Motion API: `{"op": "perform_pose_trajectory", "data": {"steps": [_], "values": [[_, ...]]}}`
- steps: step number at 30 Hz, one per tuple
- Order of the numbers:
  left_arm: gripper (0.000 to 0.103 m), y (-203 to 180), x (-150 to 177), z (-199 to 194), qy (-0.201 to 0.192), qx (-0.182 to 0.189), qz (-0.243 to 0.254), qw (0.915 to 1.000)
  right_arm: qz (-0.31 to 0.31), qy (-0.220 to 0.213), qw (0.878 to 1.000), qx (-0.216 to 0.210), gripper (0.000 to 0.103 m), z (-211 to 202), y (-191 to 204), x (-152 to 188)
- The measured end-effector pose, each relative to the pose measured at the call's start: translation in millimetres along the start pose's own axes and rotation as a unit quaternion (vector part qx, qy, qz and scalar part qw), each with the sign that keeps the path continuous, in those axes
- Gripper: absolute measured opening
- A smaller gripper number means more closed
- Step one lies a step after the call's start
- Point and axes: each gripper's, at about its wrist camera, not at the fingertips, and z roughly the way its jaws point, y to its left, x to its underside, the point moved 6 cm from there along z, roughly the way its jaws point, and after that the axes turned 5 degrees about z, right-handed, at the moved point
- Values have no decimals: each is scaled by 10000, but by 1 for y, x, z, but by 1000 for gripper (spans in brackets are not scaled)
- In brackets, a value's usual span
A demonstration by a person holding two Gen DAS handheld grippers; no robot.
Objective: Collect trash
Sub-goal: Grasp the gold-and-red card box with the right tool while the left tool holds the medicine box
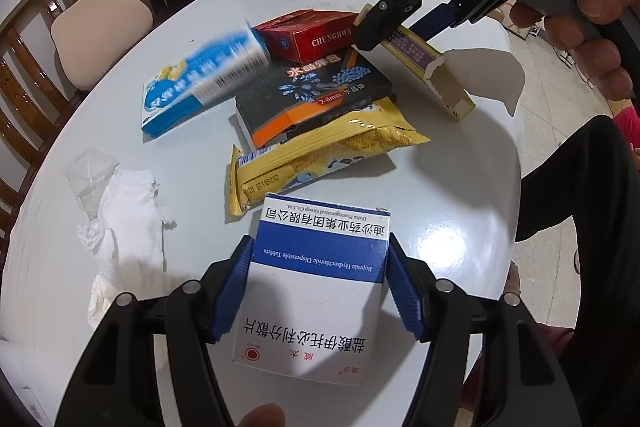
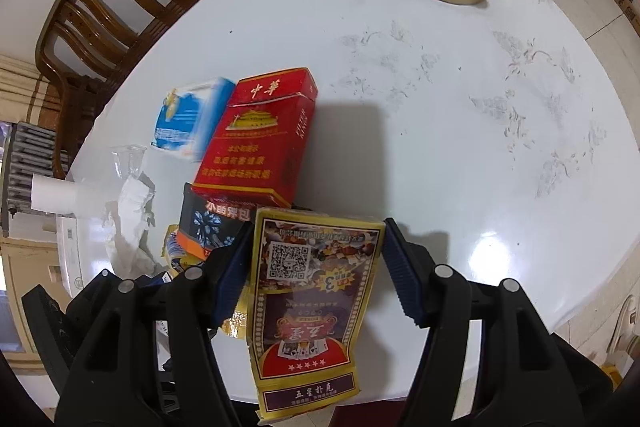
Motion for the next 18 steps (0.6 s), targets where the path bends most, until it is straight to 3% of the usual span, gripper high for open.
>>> {"op": "perform_pose_trajectory", "data": {"steps": [18], "values": [[62, -17, 6, -33, -169, -175, -170, 9996, -222, -150, 9996, 37, 62, -14, 12, 7]]}}
